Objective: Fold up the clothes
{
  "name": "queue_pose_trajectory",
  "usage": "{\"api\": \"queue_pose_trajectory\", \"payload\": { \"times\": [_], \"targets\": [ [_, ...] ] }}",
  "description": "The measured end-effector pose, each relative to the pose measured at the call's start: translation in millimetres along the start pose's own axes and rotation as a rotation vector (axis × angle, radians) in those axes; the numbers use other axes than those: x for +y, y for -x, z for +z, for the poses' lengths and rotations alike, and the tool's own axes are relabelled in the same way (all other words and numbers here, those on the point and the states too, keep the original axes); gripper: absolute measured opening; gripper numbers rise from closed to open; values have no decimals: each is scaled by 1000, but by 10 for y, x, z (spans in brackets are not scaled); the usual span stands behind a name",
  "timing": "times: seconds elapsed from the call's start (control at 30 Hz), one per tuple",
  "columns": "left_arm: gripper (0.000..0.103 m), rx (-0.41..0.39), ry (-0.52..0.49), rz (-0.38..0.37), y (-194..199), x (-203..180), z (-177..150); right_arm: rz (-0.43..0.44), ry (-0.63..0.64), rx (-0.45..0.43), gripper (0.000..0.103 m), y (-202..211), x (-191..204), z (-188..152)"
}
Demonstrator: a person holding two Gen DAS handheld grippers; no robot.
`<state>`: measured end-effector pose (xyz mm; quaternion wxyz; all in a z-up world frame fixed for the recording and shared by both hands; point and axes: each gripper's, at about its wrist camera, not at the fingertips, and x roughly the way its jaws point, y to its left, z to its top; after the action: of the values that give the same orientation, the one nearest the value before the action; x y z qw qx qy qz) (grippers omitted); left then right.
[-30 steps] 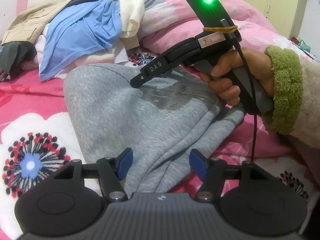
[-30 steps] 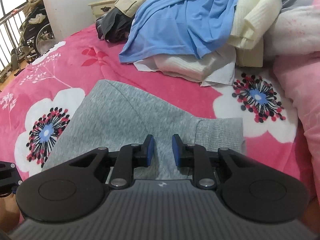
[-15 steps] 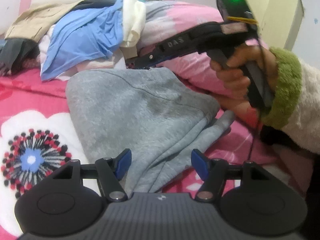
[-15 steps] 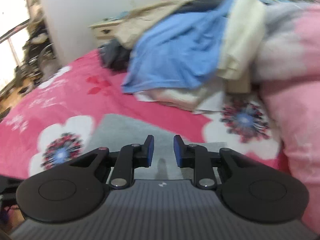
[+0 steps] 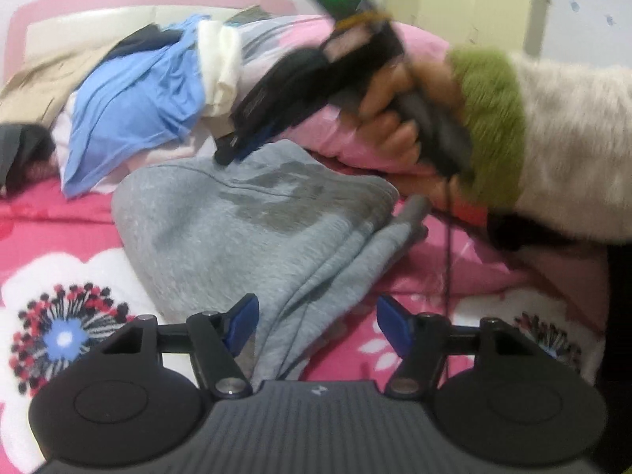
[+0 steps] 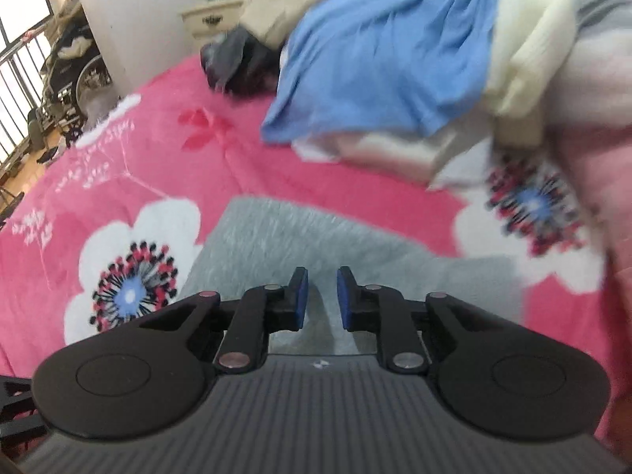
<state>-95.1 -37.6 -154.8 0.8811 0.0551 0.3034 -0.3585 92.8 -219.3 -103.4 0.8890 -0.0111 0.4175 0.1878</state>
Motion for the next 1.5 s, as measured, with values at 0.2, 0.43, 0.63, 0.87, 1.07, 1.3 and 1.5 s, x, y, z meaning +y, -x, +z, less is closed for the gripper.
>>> {"api": "queue_pose_trajectory", "payload": {
  "times": [0.2, 0.43, 0.63, 0.87, 1.07, 1.3, 1.5],
  "targets": [
    [65, 53, -184, -17, -36, -249, -88, -4, 14, 65, 15, 552, -77, -327],
    [60, 120, -266, -50, -96, -383, -176, -153, 50, 195, 13, 243, -163, -764],
    [65, -58, -172, -21, 184, -225, 25, -121, 71, 112, 15, 639, 28, -622],
    [74, 40, -199, -5, -174, -201, -181, -178, 254, 235, 13, 401, 401, -906],
    [75, 47, -328, 43, -213, -390, -272, -116, 391, 73, 14, 513, 1128, -294],
    [75, 39, -278, 36, -247, -341, -264, -74, 442, 55, 13, -513, 1202, 174],
    [75, 34, -253, 26, -235, -304, -260, -53, 304, 104, 11, -813, 921, 267]
  ]
}}
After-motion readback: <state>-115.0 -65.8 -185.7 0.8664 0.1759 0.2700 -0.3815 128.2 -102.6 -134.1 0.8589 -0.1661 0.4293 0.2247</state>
